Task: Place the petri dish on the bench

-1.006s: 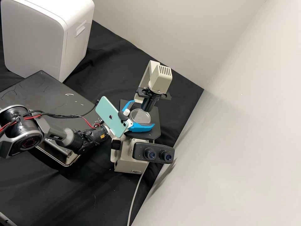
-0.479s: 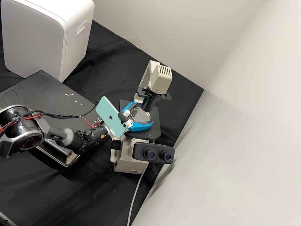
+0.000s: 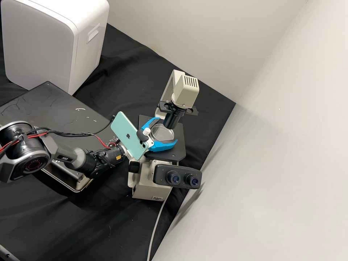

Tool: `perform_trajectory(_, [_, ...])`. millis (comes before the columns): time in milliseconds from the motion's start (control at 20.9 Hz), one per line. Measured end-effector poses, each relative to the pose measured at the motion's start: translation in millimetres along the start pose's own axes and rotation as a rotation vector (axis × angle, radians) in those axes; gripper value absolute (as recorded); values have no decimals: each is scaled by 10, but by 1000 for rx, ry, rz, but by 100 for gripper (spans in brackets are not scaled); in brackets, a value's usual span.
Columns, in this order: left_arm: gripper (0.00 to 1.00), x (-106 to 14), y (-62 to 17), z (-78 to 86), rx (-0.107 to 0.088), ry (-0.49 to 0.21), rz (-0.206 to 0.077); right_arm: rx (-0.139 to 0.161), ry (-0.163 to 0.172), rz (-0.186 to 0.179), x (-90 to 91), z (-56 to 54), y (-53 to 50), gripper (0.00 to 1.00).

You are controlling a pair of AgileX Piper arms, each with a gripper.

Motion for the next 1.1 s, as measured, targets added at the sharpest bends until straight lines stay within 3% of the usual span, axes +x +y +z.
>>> perform_trajectory(288, [100, 0, -1, 4, -1, -2, 0, 1, 22, -10, -57, -33, -83, 0])
perform_trajectory(527, [100, -1, -2, 10, -3, -4, -1, 27, 43, -40, -232, -143, -153, 0])
perform_trajectory(815, [100, -1, -2, 10, -3, -4, -1, 39, 77, -82, -527, -262, -236, 0])
perform_trajectory(1102, [100, -1, -2, 10, -3, -4, -1, 59, 146, -110, -849, -430, -284, 0])
